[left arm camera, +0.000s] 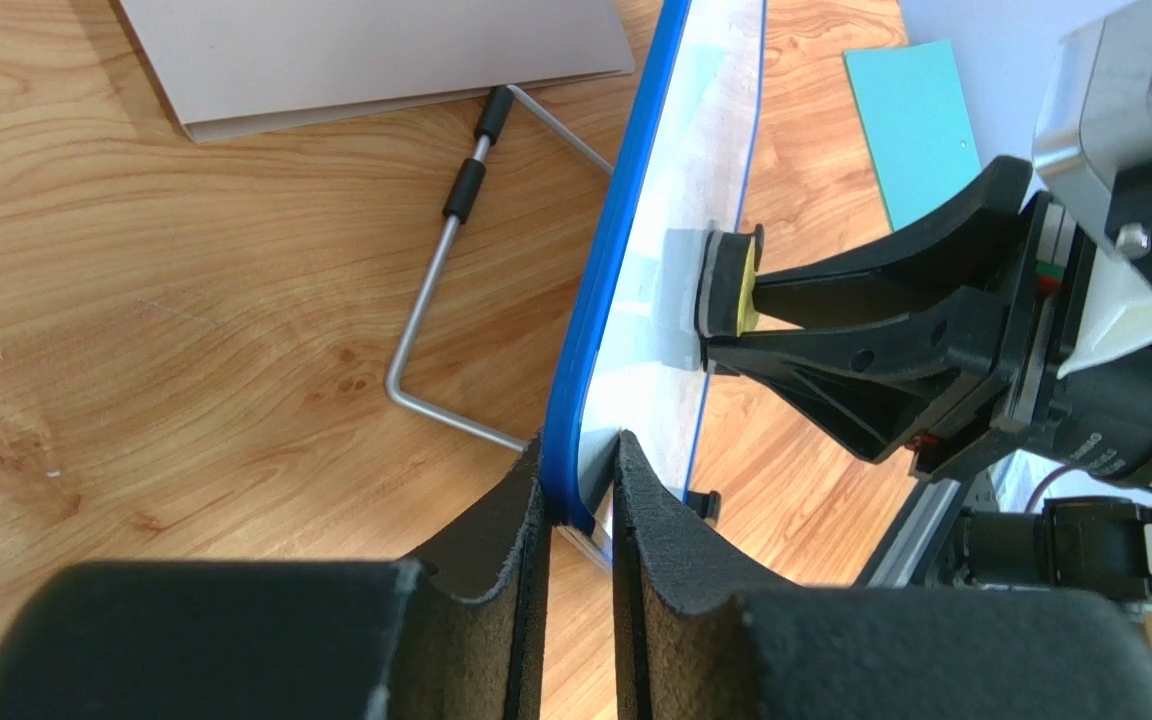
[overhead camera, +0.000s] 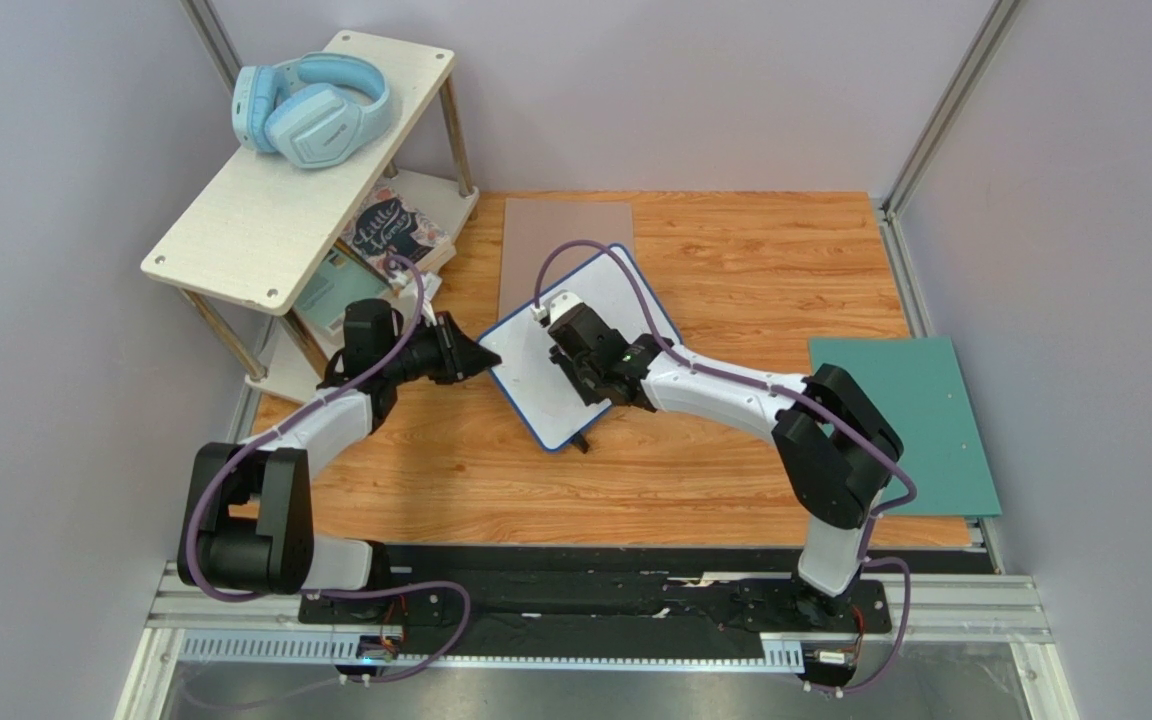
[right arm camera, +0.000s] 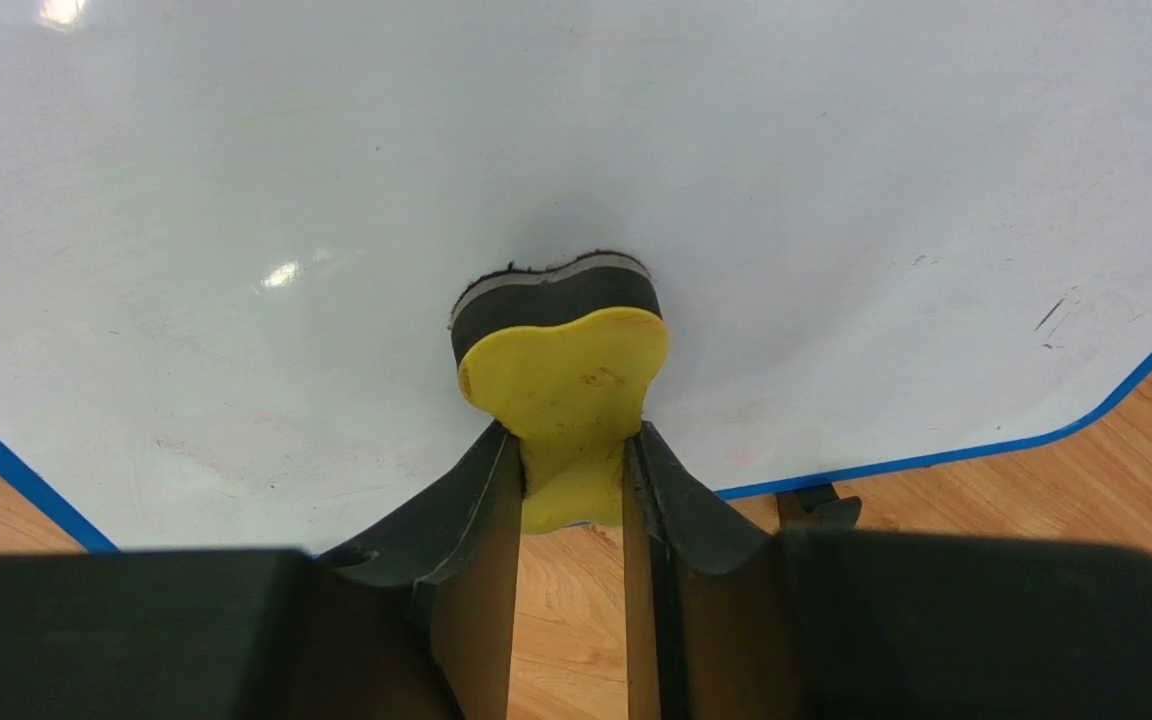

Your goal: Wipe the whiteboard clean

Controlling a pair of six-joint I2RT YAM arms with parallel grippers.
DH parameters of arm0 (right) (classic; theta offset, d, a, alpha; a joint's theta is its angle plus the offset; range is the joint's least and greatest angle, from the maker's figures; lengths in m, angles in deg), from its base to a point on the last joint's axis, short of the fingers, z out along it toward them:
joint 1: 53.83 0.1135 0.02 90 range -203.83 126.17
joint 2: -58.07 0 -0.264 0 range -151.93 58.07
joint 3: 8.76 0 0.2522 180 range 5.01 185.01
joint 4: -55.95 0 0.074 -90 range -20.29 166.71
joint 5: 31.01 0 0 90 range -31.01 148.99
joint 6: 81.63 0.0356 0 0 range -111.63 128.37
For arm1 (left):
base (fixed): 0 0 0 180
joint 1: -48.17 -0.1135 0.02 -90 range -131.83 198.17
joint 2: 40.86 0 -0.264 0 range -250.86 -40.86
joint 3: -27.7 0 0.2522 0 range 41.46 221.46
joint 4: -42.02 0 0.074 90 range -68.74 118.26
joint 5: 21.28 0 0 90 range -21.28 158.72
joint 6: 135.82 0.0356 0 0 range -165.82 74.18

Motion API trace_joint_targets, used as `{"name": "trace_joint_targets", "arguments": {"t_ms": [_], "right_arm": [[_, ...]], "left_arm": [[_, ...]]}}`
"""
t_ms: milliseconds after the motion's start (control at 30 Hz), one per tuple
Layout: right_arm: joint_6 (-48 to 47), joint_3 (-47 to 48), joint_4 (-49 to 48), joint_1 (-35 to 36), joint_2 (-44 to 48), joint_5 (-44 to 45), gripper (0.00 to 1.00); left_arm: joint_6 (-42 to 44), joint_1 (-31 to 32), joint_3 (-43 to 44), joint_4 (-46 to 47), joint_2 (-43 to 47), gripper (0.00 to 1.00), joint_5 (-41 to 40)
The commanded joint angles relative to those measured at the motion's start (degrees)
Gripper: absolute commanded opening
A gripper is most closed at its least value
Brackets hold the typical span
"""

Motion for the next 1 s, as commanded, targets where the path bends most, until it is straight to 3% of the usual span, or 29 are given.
{"name": "trace_joint_targets", "arguments": {"t_ms": [0, 300, 500, 667, 967], "right_arm": [[4.3, 2.9, -4.9, -3.8, -3.2, -3.2, 0.00], [6.3, 3.0, -3.1, -10.1, 1.0, 1.4, 0.00], [5.8, 2.1, -2.5, -9.5, 2.0, -2.4, 0.00], [7.5, 0.5, -3.3, -9.5, 1.8, -0.5, 0.00], [11.8, 1.2, -3.2, -16.4, 1.5, -3.9, 0.00]], "left_arm": [[5.2, 0.4, 0.0, -2.8, -0.1, 0.00, -4.2], [5.4, 0.4, -0.2, -2.7, -0.4, 0.00, -4.2], [5.3, 0.4, -0.1, -2.5, -0.4, 0.00, -4.1], [5.3, 0.4, -0.2, -3.2, 0.3, 0.00, -4.3], [3.6, 0.4, -0.4, -5.6, 4.4, 0.00, -5.2]]}}
